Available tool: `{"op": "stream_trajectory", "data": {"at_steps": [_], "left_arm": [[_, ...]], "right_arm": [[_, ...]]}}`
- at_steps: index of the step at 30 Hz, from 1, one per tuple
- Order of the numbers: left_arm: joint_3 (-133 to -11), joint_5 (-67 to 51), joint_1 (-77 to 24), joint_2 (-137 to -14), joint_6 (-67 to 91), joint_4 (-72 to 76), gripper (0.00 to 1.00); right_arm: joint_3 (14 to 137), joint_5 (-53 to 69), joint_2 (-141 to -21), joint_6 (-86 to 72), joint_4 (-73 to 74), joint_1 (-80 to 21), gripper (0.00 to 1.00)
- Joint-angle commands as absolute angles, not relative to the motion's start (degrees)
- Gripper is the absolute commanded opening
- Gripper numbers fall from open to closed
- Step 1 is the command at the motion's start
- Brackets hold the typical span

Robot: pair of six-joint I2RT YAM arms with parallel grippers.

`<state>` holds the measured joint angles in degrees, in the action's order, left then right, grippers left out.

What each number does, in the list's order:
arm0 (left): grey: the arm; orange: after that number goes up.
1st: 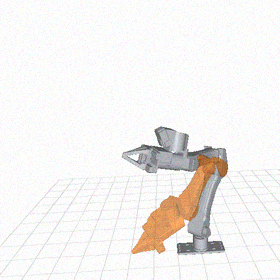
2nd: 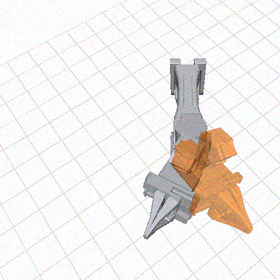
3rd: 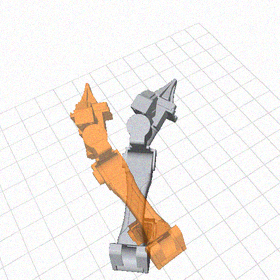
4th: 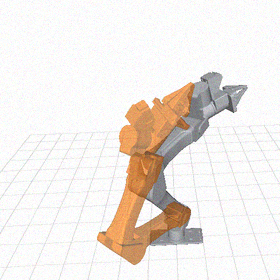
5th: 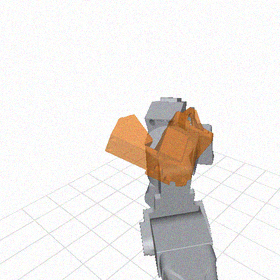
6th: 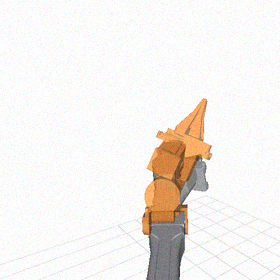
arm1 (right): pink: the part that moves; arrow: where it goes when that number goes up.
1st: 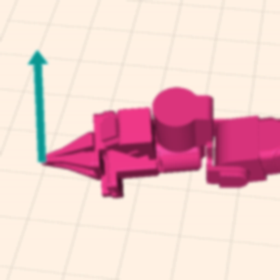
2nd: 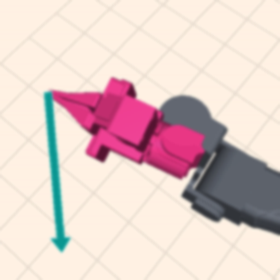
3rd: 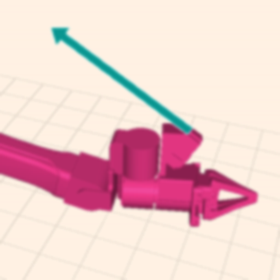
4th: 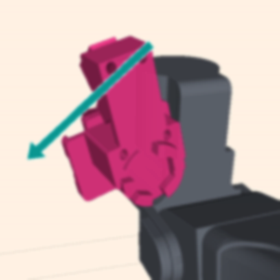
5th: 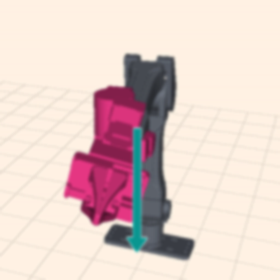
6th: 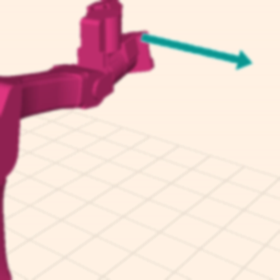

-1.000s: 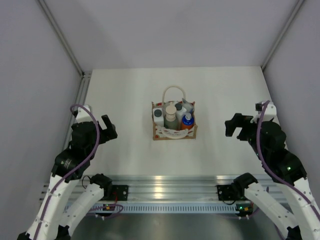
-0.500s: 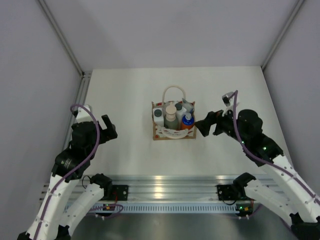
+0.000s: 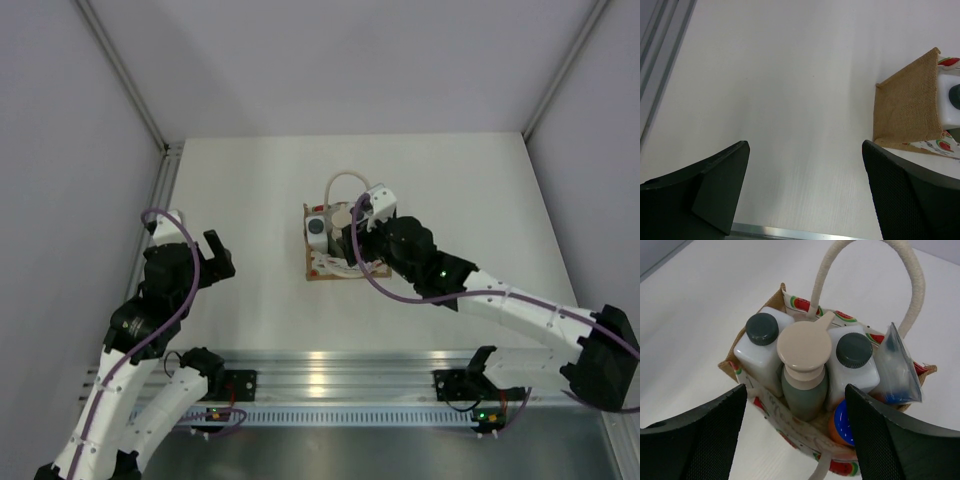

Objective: Take the personal care products out of the canvas bag

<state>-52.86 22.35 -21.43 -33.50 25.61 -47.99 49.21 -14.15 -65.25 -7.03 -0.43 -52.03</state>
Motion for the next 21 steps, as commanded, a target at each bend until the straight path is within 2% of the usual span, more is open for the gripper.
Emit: {"op": "stream_trajectory", "data": {"at_steps": [1, 7, 15, 21], "left_arm": [[-52.47, 21.98, -21.62, -33.31, 25.84, -44.91, 0.98], [-52.47, 21.53, -21.62, -33.84, 25.66, -44.91, 0.99], [-52.47, 20.04, -21.53, -34.63, 25.22, -44.56, 0.99], [-52.38, 19.86, -21.53, -34.45, 25.05, -44.47, 0.99]], "right_arm": [[52.90, -17.49, -70.21, -4.40, -10.63, -52.65, 0.76], [52.91, -18.63, -75.50, -5.01, -14.67, -52.65, 0.71], [48.70, -19.16, -79.00, -3.43, -26.53, -52.65, 0.71], [50.80, -19.95, -82.87, -3.34, -26.89, -52.12, 0.71]]}}
